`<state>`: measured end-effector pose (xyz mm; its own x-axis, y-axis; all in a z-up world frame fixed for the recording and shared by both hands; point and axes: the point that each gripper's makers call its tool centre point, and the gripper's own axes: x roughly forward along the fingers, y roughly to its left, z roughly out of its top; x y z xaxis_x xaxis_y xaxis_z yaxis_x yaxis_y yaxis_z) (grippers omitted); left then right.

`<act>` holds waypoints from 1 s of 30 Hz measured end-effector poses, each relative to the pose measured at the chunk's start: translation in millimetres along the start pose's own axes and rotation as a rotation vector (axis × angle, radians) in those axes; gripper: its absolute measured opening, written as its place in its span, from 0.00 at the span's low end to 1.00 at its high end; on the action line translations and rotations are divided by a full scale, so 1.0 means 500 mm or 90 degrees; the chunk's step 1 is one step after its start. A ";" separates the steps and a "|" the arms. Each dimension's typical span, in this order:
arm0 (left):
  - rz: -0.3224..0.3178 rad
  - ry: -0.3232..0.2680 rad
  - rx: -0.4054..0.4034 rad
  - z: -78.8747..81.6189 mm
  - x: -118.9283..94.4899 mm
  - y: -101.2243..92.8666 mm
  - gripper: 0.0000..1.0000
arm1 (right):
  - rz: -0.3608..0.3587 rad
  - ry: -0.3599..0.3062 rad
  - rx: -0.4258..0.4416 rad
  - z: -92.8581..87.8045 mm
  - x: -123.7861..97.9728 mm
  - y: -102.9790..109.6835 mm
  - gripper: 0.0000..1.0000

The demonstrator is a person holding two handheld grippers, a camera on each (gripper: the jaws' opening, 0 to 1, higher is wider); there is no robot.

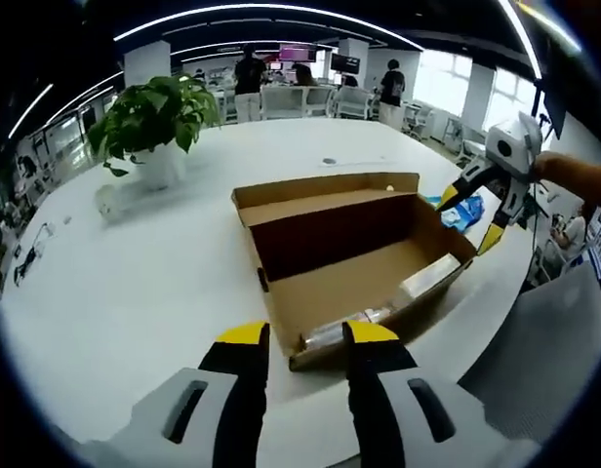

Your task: Operate the shoe box by opening the lid, removing the specified soft item, and placing it in the target area until the item is outside and the box remains undamaged.

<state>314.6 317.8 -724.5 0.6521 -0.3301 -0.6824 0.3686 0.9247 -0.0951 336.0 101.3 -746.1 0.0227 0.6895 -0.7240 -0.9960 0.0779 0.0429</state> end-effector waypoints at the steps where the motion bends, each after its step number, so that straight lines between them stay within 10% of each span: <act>1: 0.003 0.001 -0.004 -0.002 0.002 0.003 0.28 | 0.002 0.004 -0.001 0.000 0.005 -0.002 0.52; 30: 0.021 0.017 -0.101 -0.045 0.040 0.020 0.04 | 0.042 0.064 -0.031 -0.032 0.080 -0.020 0.49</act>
<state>316.7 324.8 -755.3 0.6432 -0.2959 -0.7062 0.2368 0.9540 -0.1840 345.3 116.9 -786.5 -0.0491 0.6158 -0.7864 -0.9982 -0.0024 0.0604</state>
